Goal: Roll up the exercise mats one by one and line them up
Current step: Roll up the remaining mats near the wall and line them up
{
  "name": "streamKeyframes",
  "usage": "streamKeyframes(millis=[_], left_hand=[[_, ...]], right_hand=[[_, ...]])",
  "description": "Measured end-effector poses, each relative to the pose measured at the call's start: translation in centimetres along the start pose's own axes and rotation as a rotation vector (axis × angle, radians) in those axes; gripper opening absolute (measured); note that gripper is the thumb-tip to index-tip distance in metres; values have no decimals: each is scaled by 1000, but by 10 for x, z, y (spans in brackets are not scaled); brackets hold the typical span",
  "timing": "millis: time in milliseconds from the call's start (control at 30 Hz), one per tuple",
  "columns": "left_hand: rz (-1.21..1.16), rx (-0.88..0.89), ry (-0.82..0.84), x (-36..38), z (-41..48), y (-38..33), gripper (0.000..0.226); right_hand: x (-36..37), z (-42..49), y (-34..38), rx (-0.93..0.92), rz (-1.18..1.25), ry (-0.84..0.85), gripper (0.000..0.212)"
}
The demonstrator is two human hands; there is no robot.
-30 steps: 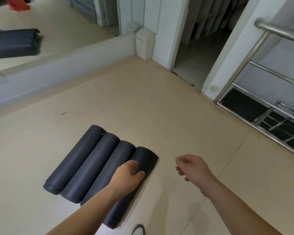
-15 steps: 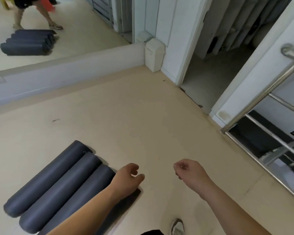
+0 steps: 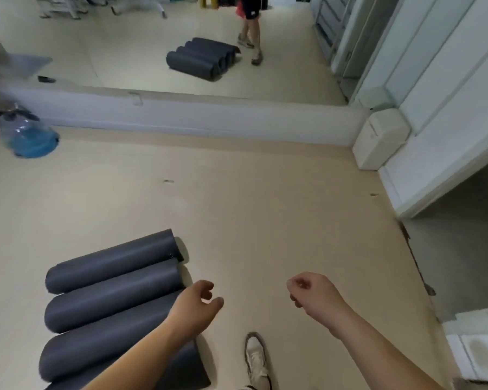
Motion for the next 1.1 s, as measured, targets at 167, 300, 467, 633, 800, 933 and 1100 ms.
streamKeyframes(millis=[167,300,467,633,800,933,1100], left_hand=[[-30,-53,-72,0,95,-77,58],[-142,-120,-122,-22,144,-135,54],[-262,-238,-209,-54,242,-161,57],[-421,-392,-322,-71,344,-168,59],[-565,-517,-422,-99,406,-159,60],[-631,-627,-498,-132,432,-116,59],[-652,-730,-536,-151,512,-7,33]], right_hand=[[-64,118,52,-82,-101,72,18],[-105,190,110,-117,-131,128,18],[-115,316,187,-214,-202,226,18],[-81,455,251,-321,-364,414,19],[-17,548,312,-383,-534,617,18],[66,582,354,-396,-659,765,19],[209,645,356,-454,-753,877,18]])
Point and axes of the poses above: each hand's wrist, its own z-axis towards the middle knuckle, its own x-axis out of the palm, y = z × x, the point moved 2 cm from there along z, towards the middle knuckle, and after that the axes turned 3 degrees about -x, right-handed, at the moved point
